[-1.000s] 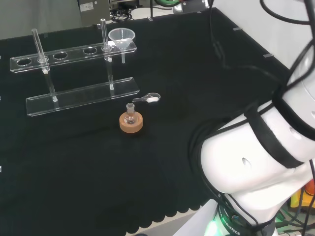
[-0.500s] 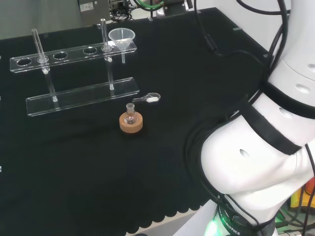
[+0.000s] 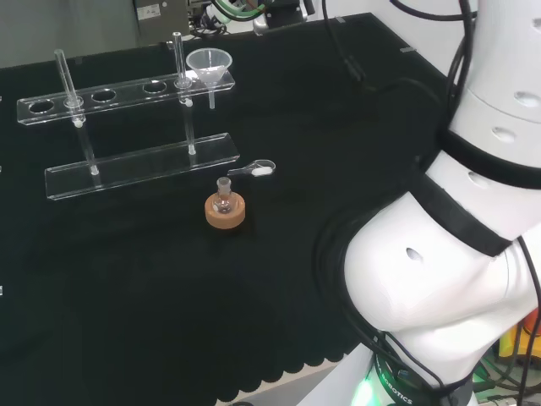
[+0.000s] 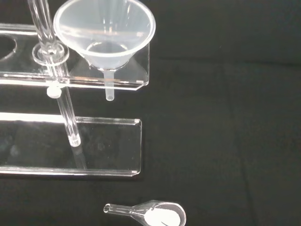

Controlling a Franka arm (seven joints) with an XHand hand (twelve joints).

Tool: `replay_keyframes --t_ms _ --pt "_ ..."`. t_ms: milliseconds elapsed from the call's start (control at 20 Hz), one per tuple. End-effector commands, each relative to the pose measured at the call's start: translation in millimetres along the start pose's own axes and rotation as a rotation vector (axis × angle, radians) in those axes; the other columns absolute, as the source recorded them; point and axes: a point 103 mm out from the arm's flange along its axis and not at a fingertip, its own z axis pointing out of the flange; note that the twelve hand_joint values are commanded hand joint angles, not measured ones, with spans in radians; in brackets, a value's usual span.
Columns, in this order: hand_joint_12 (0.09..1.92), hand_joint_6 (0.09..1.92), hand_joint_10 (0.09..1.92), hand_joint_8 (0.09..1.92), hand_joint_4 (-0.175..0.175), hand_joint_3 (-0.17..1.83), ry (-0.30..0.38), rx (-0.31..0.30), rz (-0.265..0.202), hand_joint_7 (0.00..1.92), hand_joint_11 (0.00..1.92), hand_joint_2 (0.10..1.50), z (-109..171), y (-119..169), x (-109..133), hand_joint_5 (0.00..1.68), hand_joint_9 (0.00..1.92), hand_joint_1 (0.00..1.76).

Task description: Pick up the funnel from the transparent funnel stand.

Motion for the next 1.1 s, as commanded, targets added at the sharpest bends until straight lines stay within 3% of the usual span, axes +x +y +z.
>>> replay_keyframes --t_ms 50,650,1100 --pt "1.46 0.09 0.75 0.62 -0.004 0.18 -0.066 0.074 -0.056 0.00 0.01 0.97 21.3 35.2 16.1 0.15 0.16 0.48" --pt "1.50 0.09 0.77 0.54 -0.003 0.19 -0.069 0.115 -0.067 0.00 0.07 0.90 38.3 51.2 33.0 0.14 0.15 0.47" --pt "1.52 0.09 0.81 0.42 0.000 0.20 -0.081 0.185 -0.079 0.00 0.13 0.84 44.3 63.7 38.0 0.09 0.14 0.45"
